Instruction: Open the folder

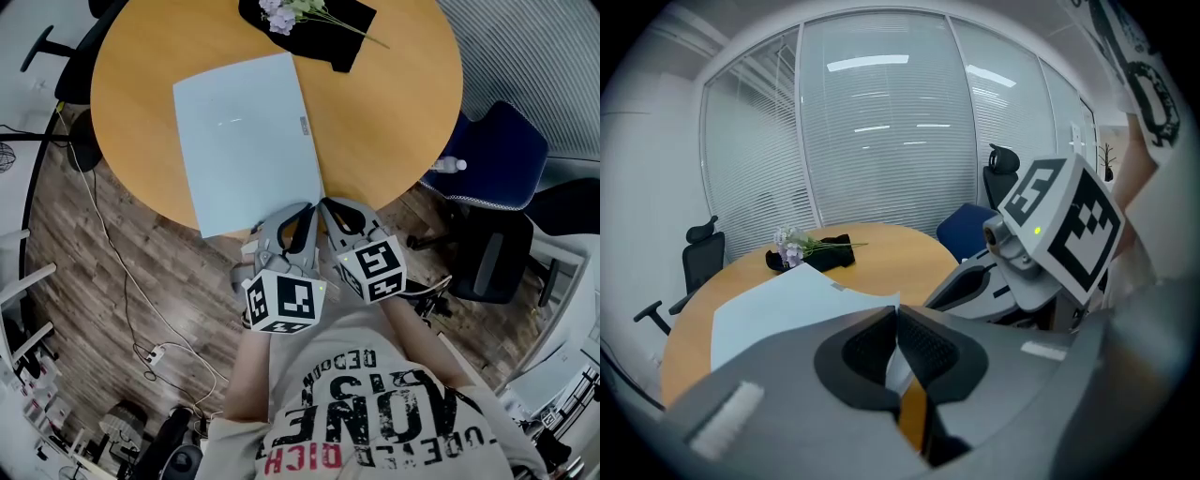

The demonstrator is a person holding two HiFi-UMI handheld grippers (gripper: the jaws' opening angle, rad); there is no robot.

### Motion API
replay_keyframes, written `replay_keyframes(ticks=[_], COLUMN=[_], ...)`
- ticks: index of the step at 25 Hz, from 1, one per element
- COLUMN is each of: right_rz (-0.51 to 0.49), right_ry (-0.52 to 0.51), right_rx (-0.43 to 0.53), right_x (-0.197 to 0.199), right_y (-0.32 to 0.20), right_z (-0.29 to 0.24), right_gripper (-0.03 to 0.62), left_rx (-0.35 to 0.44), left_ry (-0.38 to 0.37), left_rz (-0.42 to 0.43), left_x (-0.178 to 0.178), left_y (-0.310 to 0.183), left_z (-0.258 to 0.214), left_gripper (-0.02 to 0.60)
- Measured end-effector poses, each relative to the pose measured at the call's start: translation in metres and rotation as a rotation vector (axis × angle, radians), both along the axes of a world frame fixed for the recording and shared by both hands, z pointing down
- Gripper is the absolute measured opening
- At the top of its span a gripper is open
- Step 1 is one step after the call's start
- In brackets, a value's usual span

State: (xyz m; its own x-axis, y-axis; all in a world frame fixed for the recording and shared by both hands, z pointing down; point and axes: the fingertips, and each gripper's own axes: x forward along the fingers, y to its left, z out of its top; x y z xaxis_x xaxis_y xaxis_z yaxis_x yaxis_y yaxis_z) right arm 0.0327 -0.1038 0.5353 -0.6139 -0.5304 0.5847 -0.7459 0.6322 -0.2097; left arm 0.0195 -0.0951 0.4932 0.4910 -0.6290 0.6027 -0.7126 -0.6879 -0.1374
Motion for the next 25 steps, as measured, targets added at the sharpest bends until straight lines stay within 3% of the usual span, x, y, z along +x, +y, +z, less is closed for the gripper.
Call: replay_keyframes(ticks=[25], right_rz=[0.014], right_ry=[0.02], right_rx=[0.007], right_x=[0.0015], right_y=[-0.0003], right_z=[0.0002], right_gripper=[0.012], left_rx=[0.015], left_ry=[0.009], left_rz=[0.007], left_x=[-0.0019], left_y=[-0.0013], left_z=[-0.0088], left_gripper=[0.015])
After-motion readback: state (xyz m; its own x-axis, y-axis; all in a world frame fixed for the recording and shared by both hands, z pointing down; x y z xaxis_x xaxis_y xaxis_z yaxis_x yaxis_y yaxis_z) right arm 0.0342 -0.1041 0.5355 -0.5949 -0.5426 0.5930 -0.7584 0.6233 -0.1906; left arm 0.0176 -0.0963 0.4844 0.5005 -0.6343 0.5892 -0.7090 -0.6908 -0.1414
